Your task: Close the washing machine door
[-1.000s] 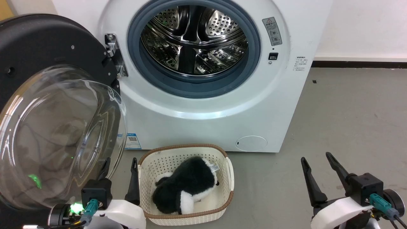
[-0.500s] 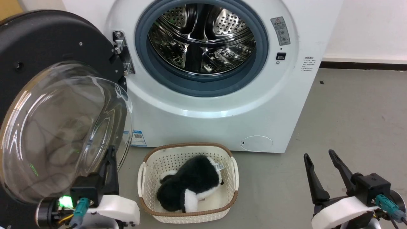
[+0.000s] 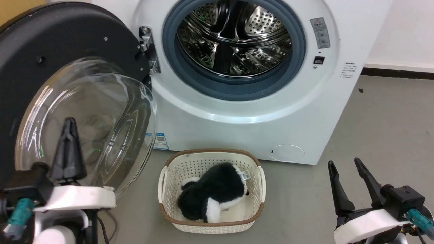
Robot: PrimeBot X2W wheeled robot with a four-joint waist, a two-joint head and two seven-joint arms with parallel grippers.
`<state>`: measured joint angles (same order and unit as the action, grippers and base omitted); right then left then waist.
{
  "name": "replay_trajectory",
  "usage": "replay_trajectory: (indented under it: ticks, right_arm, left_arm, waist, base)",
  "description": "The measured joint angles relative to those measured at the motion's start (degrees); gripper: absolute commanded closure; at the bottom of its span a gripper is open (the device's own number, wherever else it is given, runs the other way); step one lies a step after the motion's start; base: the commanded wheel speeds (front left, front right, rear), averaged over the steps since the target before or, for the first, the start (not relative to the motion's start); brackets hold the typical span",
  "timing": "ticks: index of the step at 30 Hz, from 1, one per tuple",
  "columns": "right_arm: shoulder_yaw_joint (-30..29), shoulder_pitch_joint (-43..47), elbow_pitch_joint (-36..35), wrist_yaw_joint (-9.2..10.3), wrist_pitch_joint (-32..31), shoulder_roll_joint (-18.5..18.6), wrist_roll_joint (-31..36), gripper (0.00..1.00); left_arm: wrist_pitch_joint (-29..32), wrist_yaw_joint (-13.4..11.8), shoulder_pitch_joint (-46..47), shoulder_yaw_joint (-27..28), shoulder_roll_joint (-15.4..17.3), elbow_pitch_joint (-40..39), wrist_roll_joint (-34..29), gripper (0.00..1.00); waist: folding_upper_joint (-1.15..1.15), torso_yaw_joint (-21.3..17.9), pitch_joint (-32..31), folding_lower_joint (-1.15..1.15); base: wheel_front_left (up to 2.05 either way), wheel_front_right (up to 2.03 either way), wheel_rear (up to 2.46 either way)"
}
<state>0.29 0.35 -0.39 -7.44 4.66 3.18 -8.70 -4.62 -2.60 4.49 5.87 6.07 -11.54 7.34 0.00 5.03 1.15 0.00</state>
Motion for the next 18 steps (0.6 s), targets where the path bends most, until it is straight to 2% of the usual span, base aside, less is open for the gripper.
replay_trajectory:
  ticks: [7,18]
  right_arm:
    - [-0.24,-0.01,0.07,0.00,0.73,0.00,-0.99,0.00]
    - [-0.56,0.00,0.38,0.00,2.09,0.00,-3.45,0.00]
  left_arm:
    - [-0.73,2.64,3.40,4.69,0.45,-0.33,6.05,1.00]
    - [-0.20,3.56,10.89,10.18,5.69,2.42,14.90,1.00]
  waist:
    - [0.00,2.00,0.50,0.00]
    - [0.00,5.83,0.69,0.00]
  base:
    - [0.00,0.00,0.00]
    - [0.00,0.00,0.00]
